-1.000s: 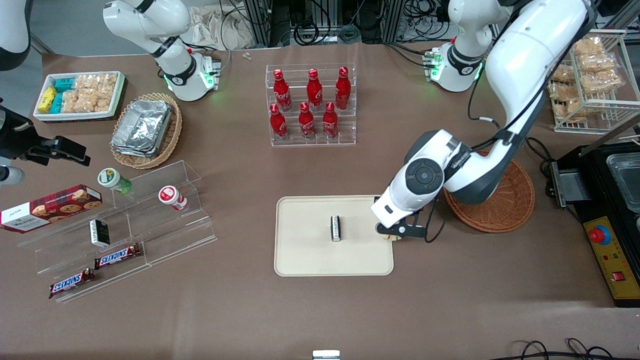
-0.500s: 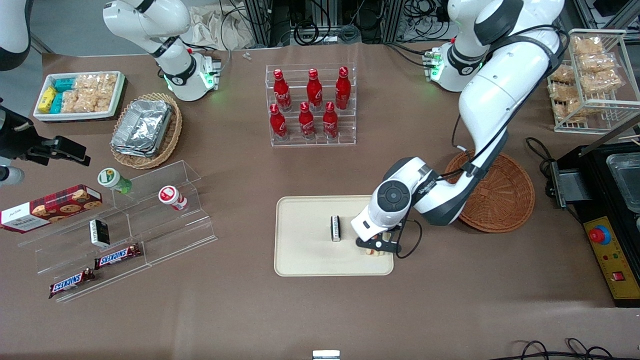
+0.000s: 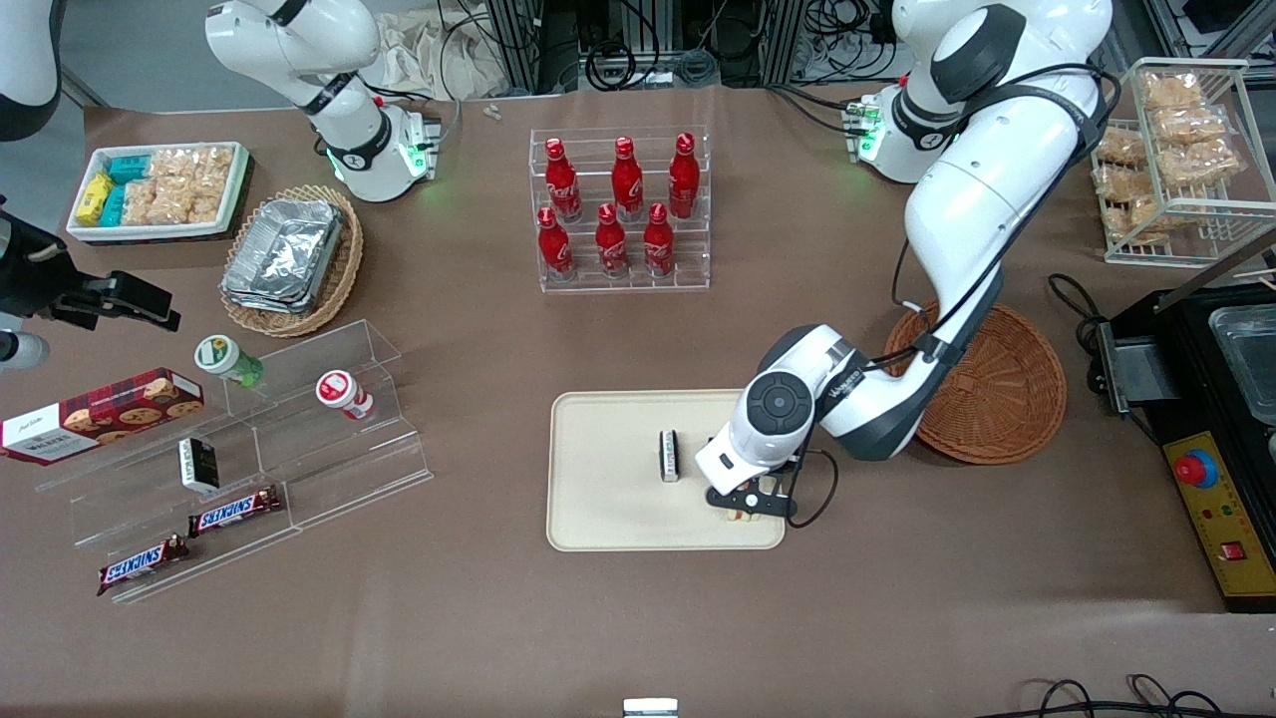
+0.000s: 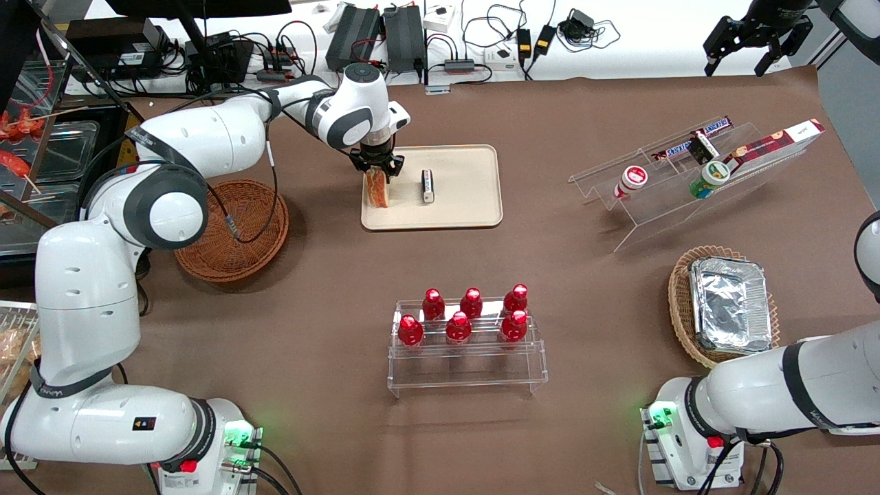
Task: Place sandwich from basket to tray
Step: 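Lower the sandwich onto the tray beside the black packet, then open the left gripper and release the sandwich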
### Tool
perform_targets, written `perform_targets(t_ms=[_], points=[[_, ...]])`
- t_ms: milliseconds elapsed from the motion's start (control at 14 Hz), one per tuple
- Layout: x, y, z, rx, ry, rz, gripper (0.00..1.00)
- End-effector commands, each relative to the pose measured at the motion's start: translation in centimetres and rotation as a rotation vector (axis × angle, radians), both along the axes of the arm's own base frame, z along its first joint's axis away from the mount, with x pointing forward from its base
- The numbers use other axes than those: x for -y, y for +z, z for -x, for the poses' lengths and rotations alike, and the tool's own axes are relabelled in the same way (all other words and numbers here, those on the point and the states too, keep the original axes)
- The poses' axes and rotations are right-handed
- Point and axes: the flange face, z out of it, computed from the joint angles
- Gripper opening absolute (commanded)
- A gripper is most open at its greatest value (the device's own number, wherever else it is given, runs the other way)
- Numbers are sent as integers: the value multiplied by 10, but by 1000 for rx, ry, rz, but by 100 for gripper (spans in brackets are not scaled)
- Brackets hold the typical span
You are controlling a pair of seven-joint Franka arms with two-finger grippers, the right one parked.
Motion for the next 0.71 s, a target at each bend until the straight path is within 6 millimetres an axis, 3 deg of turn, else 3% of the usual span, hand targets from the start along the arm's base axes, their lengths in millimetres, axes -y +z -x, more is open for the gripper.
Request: perform_targets(t_ms=[0, 214, 357, 500, 643], points=[[-14, 32, -6, -18, 38, -63, 100], [-24, 109, 1, -107, 164, -6, 100], [-69, 159, -4, -111, 265, -38, 100], [-89, 205, 6, -93, 316, -73, 100], [-123, 239, 13, -86, 367, -79, 100]])
